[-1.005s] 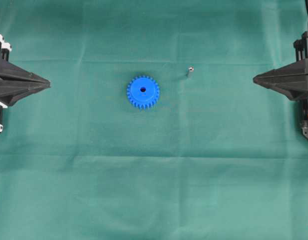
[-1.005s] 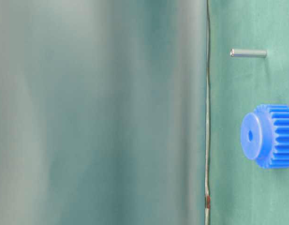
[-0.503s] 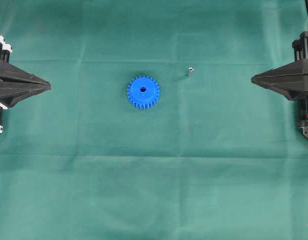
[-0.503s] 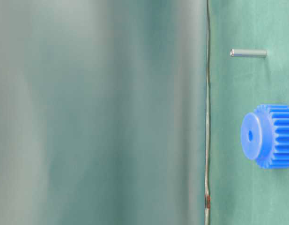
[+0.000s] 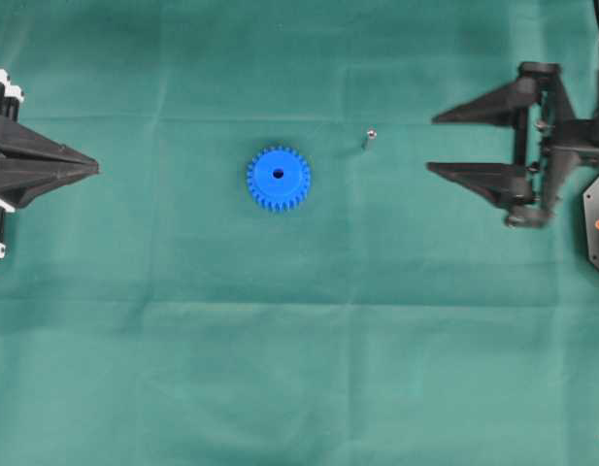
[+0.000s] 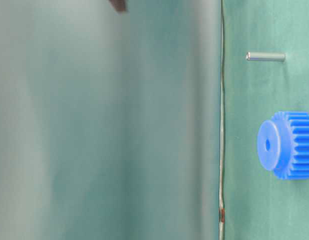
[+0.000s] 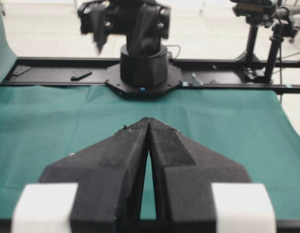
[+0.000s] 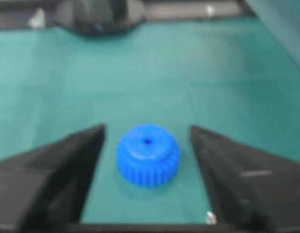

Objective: Insert the shaft placed at a random location into the center hole of the medium gear at another random location.
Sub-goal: 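Move the open right gripper over the silver shaft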

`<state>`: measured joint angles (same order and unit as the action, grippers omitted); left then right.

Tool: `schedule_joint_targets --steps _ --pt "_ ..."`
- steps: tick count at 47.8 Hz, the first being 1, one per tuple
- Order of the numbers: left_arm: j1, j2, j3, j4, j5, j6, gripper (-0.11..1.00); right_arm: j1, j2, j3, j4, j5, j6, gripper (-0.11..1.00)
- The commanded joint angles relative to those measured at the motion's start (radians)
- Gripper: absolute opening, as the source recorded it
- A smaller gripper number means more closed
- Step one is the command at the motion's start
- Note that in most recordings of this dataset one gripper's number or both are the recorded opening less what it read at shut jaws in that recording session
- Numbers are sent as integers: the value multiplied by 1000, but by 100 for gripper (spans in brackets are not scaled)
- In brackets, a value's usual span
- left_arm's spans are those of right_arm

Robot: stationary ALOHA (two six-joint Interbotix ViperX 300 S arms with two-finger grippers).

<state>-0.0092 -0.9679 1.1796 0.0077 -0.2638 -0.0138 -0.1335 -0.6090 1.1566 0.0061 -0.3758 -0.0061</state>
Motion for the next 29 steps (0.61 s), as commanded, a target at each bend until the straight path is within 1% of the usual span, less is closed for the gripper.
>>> schedule_joint_targets --steps 1,3,6,9,20,29 --pt "-2 5 -25 3 -3 0 0 -25 83 -46 3 -23 0 90" --pt "-2 6 -25 3 -5 -2 0 -34 120 -55 2 -25 0 91" --pt "-2 9 -25 2 -5 -2 0 -49 173 -69 3 -26 0 87" --pt "-2 12 -23 3 -5 -2 0 -64 227 -81 3 -31 0 85" --pt "-2 15 -23 3 -3 0 0 -112 391 -127 9 -57 0 86" --pt "-2 15 -23 3 8 0 0 -147 491 -130 17 -92 0 86"
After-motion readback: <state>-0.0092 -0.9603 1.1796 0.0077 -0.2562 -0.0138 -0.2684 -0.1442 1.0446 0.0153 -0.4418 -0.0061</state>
